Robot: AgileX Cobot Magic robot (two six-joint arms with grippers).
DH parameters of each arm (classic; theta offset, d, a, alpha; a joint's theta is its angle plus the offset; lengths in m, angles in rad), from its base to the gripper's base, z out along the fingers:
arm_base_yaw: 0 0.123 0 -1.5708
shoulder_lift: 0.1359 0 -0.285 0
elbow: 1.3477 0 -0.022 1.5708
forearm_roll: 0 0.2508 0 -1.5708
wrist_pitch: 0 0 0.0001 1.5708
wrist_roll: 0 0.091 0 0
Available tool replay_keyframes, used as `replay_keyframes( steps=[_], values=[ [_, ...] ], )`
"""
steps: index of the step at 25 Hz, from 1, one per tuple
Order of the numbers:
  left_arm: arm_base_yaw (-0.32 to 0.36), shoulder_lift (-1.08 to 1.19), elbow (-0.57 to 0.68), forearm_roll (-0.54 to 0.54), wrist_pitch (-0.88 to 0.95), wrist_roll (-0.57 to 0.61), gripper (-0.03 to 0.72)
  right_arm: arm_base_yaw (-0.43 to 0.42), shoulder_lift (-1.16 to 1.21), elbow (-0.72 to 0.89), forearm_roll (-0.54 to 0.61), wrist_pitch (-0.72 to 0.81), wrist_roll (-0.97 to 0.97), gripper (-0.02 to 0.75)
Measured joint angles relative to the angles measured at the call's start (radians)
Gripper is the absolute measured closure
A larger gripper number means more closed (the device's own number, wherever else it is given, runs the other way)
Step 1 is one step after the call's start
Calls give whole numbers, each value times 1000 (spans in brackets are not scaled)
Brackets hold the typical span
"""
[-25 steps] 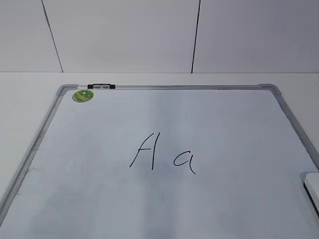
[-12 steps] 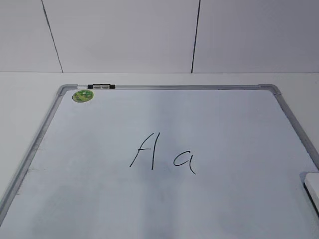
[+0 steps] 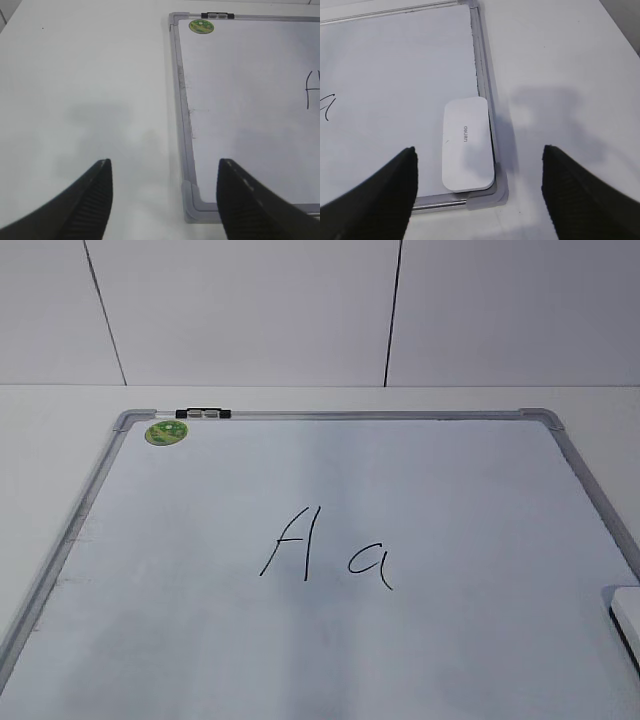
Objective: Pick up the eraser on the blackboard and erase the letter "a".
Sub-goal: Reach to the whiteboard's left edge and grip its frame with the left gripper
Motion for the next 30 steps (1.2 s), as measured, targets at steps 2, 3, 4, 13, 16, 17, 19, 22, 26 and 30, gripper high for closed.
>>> replay_keyframes(
  steps=[2, 3, 4, 13, 16, 17, 19, 22, 26, 30],
  values=[
    [0, 0, 0, 0, 0, 0, 202, 0, 0, 0, 0, 0, 0, 146],
    [0, 0, 0, 0, 0, 0, 202, 0, 0, 0, 0, 0, 0, 146],
    [0, 0, 0, 0, 0, 0, 202, 0, 0, 0, 0, 0, 0, 146],
    [0, 0, 0, 0, -2, 2, 202, 0, 0, 0, -2, 0, 0, 146],
    [0, 0, -6, 0, -2, 6, 202, 0, 0, 0, -2, -12, -23, 146],
    [0, 2, -17, 0, -2, 14, 202, 0, 0, -4, -2, -19, -33, 146],
    [0, 13, -42, 0, -2, 44, 202, 0, 0, -14, 0, -39, -51, 146],
    [0, 75, -86, 0, -6, 63, 202, 0, 5, -29, 0, -77, -79, 176],
    [0, 202, -135, -16, -56, 69, 202, 0, 87, -59, 0, -124, -95, 230],
    [0, 319, -163, -33, -136, 70, 202, 0, 214, -109, 0, -143, -100, 241]
  ],
)
